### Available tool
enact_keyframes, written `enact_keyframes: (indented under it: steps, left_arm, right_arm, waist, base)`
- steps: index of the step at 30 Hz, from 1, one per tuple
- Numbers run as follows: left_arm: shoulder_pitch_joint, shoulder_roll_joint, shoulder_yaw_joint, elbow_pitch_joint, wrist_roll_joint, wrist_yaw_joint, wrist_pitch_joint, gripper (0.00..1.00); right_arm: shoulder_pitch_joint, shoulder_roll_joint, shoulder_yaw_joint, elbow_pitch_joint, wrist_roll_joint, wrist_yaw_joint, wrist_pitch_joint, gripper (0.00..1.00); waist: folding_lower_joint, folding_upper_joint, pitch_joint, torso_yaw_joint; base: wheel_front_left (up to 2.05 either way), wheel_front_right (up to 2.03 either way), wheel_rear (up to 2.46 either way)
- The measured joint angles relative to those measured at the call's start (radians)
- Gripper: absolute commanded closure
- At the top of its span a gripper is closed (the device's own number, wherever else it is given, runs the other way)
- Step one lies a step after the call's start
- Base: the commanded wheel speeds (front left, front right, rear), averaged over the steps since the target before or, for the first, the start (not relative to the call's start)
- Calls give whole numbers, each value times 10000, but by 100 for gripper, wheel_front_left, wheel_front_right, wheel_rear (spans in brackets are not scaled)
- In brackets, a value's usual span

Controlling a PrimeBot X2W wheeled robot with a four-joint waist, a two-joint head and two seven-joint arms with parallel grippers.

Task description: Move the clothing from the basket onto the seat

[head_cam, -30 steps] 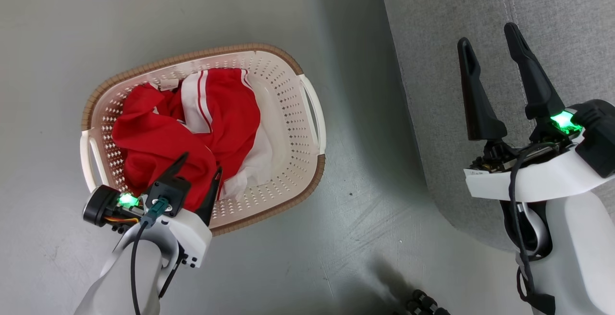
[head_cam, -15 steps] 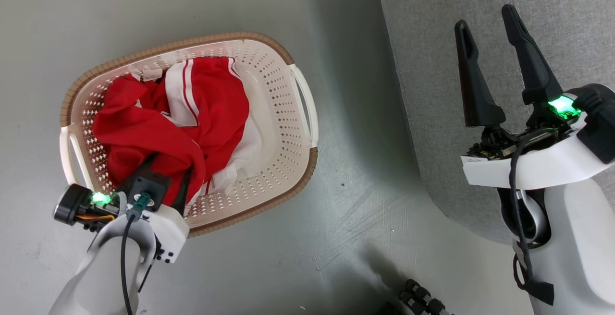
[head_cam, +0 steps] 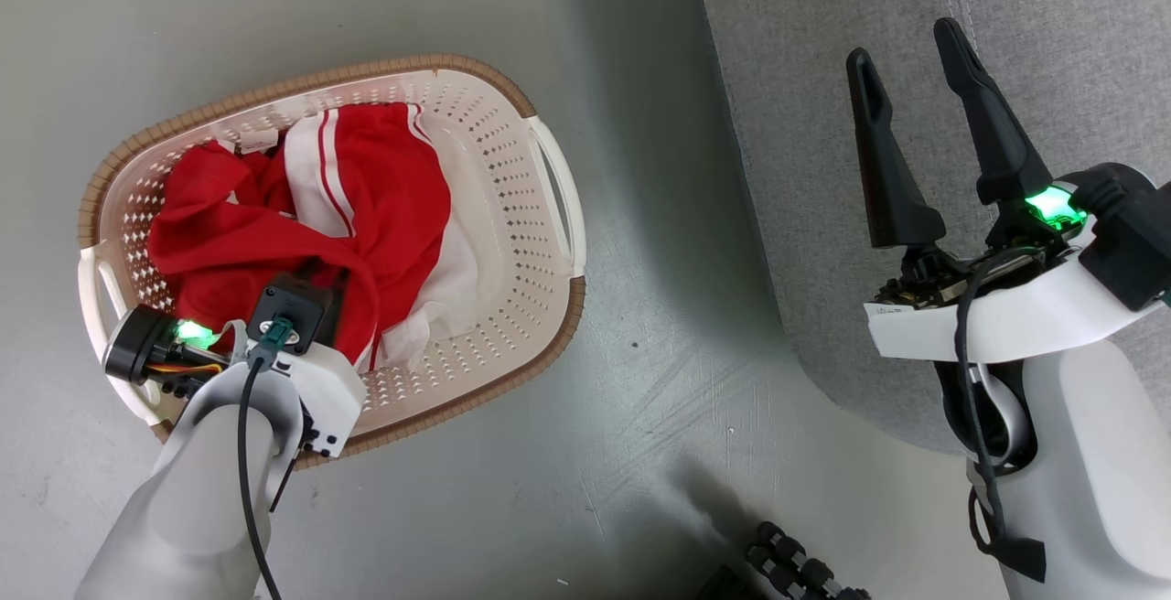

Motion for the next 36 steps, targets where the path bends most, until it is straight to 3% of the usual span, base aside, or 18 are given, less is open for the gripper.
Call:
enact_keyframes:
  steps: [13, 36]
  left_arm:
    - [-59, -104, 29, 40, -105, -92, -357, 100]
    - [682, -125, -54, -1845, -491, -529, -794, 100]
  right_arm:
    - [-8, 0, -171, 148, -33, 0, 0, 0]
    - [11, -6, -614, 449, -757, 0, 0, 0]
  waist:
    - [0, 0, -112, 137]
    - [0, 0, -756, 1069]
  base:
    - [0, 0, 0]
    - [0, 0, 0]
